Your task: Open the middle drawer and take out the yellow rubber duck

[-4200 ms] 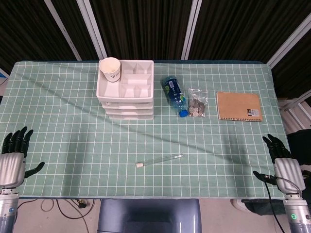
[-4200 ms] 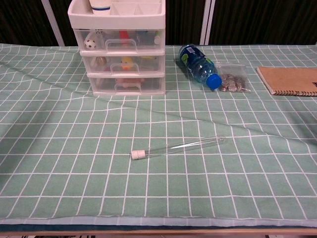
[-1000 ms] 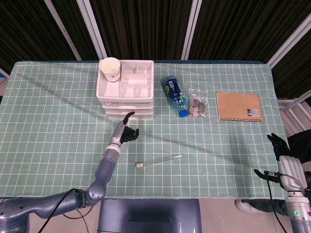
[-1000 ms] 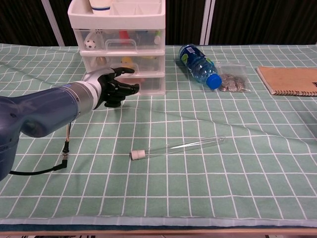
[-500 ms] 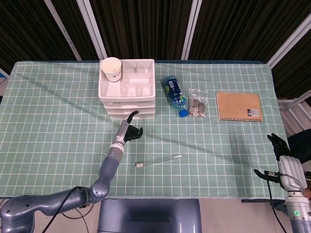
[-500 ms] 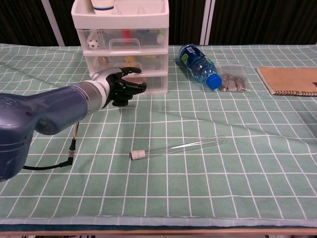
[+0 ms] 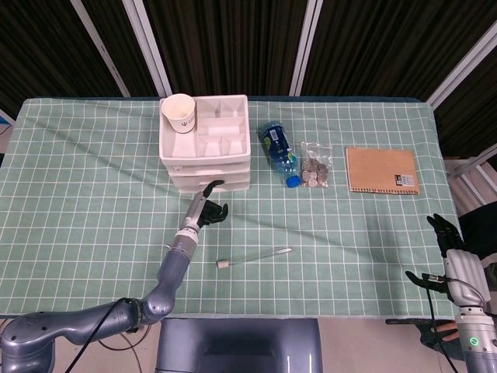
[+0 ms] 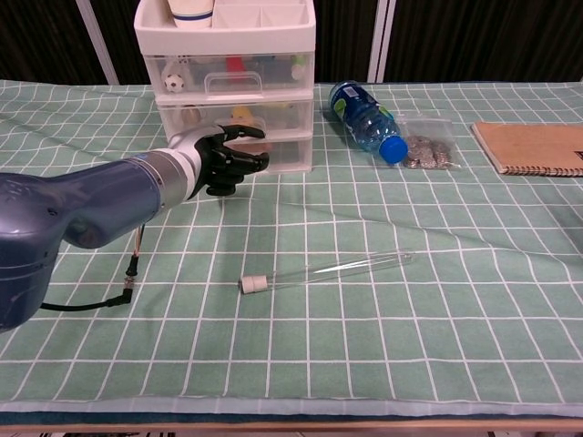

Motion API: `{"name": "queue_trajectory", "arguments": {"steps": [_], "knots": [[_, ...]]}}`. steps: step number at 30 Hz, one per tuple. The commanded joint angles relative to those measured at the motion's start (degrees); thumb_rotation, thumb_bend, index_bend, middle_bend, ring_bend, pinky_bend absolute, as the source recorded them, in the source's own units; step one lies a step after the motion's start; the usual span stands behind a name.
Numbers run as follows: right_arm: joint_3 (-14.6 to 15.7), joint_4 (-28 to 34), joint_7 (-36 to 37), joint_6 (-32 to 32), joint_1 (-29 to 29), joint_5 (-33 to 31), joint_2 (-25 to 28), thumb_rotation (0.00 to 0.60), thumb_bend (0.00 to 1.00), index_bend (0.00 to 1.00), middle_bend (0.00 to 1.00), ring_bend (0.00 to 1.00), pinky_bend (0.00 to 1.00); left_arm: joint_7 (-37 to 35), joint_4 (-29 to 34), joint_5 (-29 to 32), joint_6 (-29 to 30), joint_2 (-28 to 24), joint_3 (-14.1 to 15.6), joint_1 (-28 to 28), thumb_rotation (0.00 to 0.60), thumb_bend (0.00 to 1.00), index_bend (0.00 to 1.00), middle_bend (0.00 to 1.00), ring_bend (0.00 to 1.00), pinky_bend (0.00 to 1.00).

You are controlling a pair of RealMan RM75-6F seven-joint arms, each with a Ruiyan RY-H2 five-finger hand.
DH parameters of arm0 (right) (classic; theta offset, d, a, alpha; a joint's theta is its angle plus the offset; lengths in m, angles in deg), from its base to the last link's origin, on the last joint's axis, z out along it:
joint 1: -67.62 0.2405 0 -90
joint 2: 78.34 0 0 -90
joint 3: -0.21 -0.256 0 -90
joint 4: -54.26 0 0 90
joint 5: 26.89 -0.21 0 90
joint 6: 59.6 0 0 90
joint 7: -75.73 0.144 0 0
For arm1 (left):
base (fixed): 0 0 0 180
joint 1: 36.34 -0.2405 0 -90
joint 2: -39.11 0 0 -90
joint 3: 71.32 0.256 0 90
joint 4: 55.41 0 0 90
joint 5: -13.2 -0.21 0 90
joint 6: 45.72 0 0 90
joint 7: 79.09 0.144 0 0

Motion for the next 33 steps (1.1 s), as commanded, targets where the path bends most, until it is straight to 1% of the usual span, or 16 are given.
{"name": "queue_trajectory", "arguments": {"steps": [1, 14, 21, 27, 33], "knots": [[0.0, 0.0, 0.0, 0.0, 0.0, 0.0, 0.0, 0.6, 0.02, 0.0, 0.0, 0.0, 0.22, 0.0, 0.2, -0.1, 0.0, -0.2, 0.1, 0.0, 0.6, 0.51, 0.19, 0.99, 1.0, 1.0], [-0.1, 0.1, 0.0, 0.1, -0.1, -0.1, 0.1, 0.6, 0.02, 0.0, 0.0, 0.0, 0.22, 0.2, 2.7, -0.4, 0.8, -1.1, 1.3, -0.6, 0.6, 0.51, 0.19, 0.99, 1.0, 1.0], [-0.2, 0.1, 0.0, 0.1, -0.1, -0.3, 0.1, 0.6, 0.02, 0.0, 0.0, 0.0, 0.22, 0.6, 4.4, -1.5, 1.7, -1.8, 2.7, -1.4, 0.6, 0.51, 0.2, 0.99, 1.0, 1.0], [-0.2, 0.2, 0.1, 0.1, -0.1, -0.2, 0.1, 0.6, 0.02, 0.0, 0.0, 0.0, 0.22, 1.4, 6.1, -1.4, 2.5, -3.0, 3.6, -2.1, 0.6, 0.51, 0.22, 0.99, 1.0, 1.0], [-0.2, 0.2, 0.1, 0.1, -0.1, -0.1, 0.2, 0.6, 0.02, 0.0, 0.0, 0.0, 0.22, 2.5, 8.9, -1.6, 3.0, -4.9, 4.9, -3.2, 0.6, 0.51, 0.29, 0.99, 0.99, 1.0]]}}
